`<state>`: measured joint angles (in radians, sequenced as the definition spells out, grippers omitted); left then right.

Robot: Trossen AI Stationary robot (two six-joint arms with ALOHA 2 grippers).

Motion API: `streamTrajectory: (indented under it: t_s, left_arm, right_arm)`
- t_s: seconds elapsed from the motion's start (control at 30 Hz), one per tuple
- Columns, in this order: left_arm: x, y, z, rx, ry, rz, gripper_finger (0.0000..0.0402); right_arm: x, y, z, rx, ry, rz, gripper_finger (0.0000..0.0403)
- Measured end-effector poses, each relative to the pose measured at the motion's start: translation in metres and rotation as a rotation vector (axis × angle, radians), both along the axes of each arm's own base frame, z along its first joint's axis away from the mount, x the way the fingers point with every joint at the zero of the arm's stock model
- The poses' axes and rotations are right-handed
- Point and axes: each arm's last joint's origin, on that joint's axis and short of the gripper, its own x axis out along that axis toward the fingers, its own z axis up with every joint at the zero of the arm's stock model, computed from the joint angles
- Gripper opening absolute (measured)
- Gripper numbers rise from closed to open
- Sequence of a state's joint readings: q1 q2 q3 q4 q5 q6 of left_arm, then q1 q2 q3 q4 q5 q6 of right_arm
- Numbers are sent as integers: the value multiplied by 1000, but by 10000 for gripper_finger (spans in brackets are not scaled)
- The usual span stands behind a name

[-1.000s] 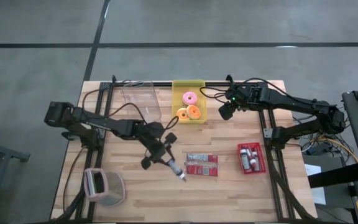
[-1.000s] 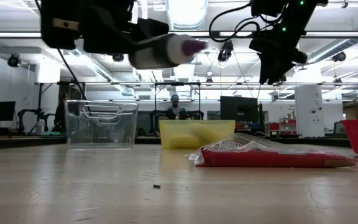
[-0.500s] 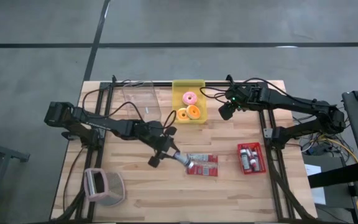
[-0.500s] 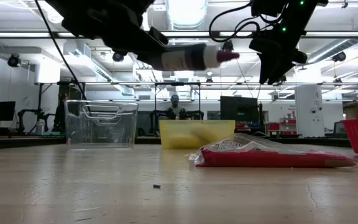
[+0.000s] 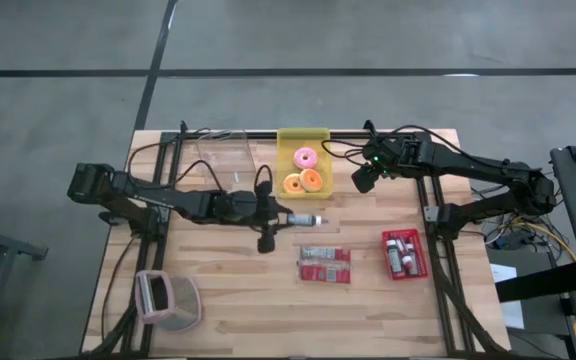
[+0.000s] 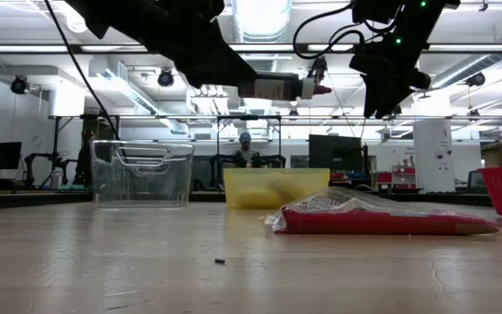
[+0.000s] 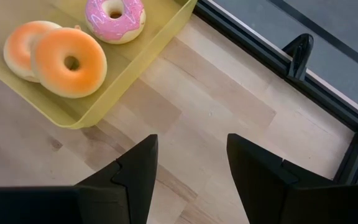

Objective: Pick & Place Food Item
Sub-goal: Put the violet food coloring bottle into the red bin

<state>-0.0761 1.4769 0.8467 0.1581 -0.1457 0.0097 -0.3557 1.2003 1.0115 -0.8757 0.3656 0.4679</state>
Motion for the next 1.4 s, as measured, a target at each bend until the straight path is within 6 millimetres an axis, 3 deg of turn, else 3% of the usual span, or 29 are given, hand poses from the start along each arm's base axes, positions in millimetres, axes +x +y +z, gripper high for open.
streamTrajectory:
  t_s: [0.3,0.73,1.2,1.4]
  left_arm:
    - [3,8,12,117,-113,137,161]
    - [0,8,13,76,-100,157,161]
    - [-1,9,10,179,-98,114,161]
    - [-1,9,11,208,-107,104,161]
  right_arm:
    - [0,0,0,0,0,0,189]
    - [0,0,0,0,0,0,189]
    - [0,0,0,-1,-2,-1,189]
    - [7,-4,5,-38,-97,-4,189]
